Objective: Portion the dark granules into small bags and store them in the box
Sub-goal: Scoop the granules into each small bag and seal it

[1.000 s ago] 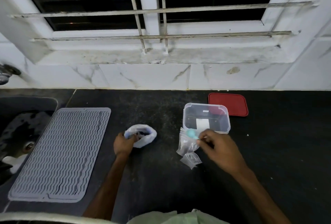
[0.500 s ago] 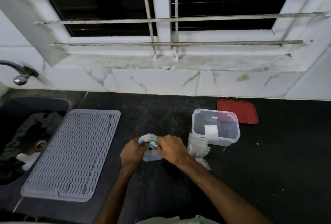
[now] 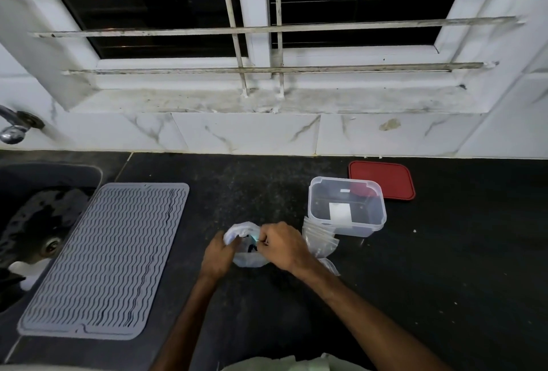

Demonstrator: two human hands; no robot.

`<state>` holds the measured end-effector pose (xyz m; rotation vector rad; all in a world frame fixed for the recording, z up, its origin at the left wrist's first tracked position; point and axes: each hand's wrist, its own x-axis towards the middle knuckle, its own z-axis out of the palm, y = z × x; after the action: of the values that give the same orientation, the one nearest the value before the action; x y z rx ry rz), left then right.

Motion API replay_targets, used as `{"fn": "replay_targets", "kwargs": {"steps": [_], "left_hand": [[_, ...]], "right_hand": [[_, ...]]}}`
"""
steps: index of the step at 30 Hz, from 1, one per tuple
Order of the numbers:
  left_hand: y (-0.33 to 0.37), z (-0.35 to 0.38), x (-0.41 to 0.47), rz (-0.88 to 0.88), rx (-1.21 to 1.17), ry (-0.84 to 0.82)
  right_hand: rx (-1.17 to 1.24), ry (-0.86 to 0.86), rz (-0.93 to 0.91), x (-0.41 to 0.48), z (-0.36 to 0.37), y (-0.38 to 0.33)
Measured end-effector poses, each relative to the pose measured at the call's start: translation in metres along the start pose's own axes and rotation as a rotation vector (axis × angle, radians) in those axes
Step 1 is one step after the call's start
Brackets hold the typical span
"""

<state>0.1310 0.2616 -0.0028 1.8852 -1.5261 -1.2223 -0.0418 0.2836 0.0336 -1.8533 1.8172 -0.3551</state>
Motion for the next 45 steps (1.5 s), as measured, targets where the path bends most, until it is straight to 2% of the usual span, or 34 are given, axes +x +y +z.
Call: {"fn": "replay_targets", "kwargs": {"steps": [4,6,8,10,14,20,24,29,34,37,40,45], "left_hand": [[0.008,-0.002,-0.001,0.064,0.030,0.086],[0.008,-0.005,0.000,0.073,0.057,0.111],[0.007,-0.007,0.002,0.061,0.067,0.104],[0.009,-0.008,0.002,0.052,0.090,0.091],[0.013,-0.010,0.004,0.087,0.176,0.087],[0.012,-0.014,0.002,0.028,0.315,0.147],[0.015,-0.016,0.001,0.072,0.362,0.238],[0.024,-0.011,0.004,0.105,0.365,0.202],[0.022,-0.007,0.003,0.154,0.439,0.211],[0.015,-0.006,0.002,0.184,0.470,0.235],[0.015,-0.004,0.001,0.209,0.445,0.232],[0.015,-0.005,0.001,0.170,0.327,0.234]], "right_hand": [[-0.050,-0.006,-0.062,-0.001,-0.003,0.001],[-0.184,-0.020,-0.155,0.000,-0.005,0.000],[-0.356,-0.007,-0.249,0.001,-0.006,0.000],[-0.433,0.025,-0.332,0.000,-0.005,-0.001],[-0.537,-0.034,-0.427,-0.004,0.002,0.001],[-0.509,-0.105,-0.421,-0.001,-0.003,0.003],[-0.497,-0.122,-0.386,-0.005,-0.006,0.008],[-0.433,-0.021,-0.419,-0.006,-0.002,0.000],[-0.455,-0.125,-0.438,-0.004,-0.001,0.004],[-0.448,-0.093,-0.427,-0.003,-0.005,0.006],[-0.382,-0.008,-0.481,-0.003,-0.004,0.000],[-0.346,-0.059,-0.516,-0.002,0.000,0.002]]}}
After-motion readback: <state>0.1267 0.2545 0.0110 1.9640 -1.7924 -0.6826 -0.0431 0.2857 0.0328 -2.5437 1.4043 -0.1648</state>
